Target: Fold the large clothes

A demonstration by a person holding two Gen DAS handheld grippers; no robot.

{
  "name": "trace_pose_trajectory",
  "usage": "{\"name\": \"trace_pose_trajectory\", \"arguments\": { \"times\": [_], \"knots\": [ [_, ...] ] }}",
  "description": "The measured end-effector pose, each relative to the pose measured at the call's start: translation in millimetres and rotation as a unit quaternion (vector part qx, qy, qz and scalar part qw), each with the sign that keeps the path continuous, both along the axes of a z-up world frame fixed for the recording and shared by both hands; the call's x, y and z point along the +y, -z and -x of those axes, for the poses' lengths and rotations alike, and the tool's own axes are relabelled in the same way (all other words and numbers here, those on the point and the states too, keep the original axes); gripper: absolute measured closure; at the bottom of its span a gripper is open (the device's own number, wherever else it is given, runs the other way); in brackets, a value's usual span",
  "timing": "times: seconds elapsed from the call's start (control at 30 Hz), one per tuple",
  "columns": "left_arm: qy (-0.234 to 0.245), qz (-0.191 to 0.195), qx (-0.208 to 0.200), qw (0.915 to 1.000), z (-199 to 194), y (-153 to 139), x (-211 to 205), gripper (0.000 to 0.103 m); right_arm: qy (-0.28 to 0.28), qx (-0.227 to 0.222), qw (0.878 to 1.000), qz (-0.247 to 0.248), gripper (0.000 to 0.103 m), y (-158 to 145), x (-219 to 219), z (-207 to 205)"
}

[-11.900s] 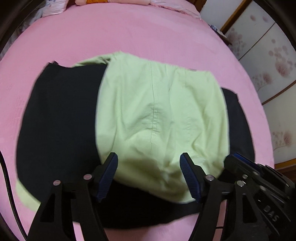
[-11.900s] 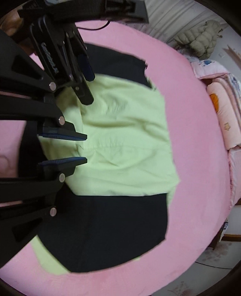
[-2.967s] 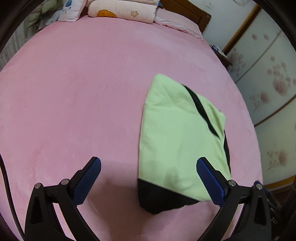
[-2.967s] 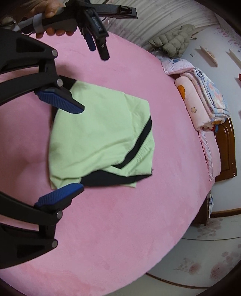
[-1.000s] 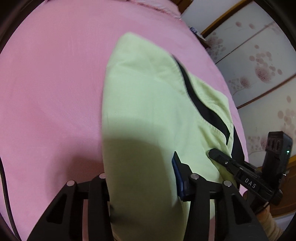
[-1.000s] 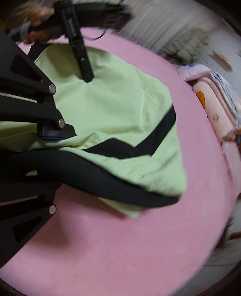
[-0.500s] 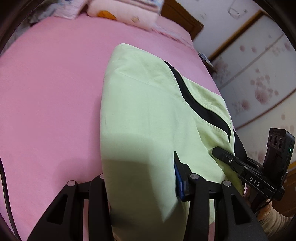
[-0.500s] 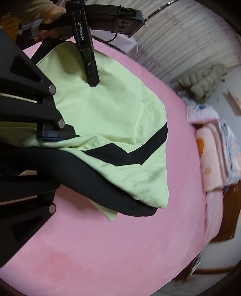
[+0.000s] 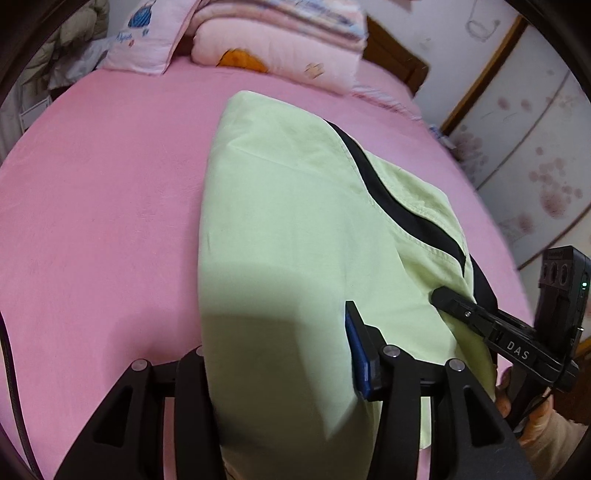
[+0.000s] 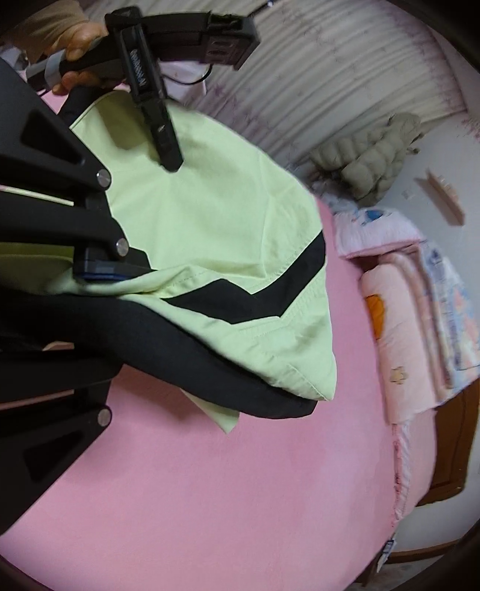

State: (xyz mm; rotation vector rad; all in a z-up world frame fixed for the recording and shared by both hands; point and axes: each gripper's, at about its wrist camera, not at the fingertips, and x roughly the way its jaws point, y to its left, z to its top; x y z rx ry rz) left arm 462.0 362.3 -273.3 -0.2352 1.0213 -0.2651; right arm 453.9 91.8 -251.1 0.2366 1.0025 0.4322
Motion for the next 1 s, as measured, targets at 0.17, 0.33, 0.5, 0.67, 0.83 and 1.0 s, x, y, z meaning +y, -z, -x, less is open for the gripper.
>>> {"name": "trace_pose_trajectory", "arguments": {
  "times": [0.17,0.33,0.5,0.67,0.83,1.0],
  "knots": [
    [-0.026,-0.059,0.025,0.9976,-25.8,62.4,7.7,0.021,-0.004,0.072,0.995,0.075,0.068,71.8,29.0,-38.0],
    [-0.077,-0.102,-0.020,0.9916,-1.6,56.1,25.0,0.000,0.004,0.050,0.995,0.086,0.051,54.9,15.9,-29.1],
    [-0.100,-0.156,-0.035,0.9820,24.1,29.8,16.9,0.000,0.030,0.033,0.991,0.125,0.049,29.3,-0.8,-8.6],
    [-0.088,-0.146,-0.060,0.9836,58.5,-15.5,-17.2,0.000,0.063,0.031,0.991,0.110,0.049,-12.6,-20.1,43.6],
    [-0.091,-0.080,-0.020,0.9924,120.2,-69.7,-42.1,0.000,0.082,0.044,0.994,0.050,0.049,-63.4,-47.6,101.1],
    [-0.121,-0.082,-0.017,0.9892,198.9,-135.5,-75.3,0.000,0.084,0.033,0.996,0.025,0.049,-122.7,-72.8,160.6]
  ]
}}
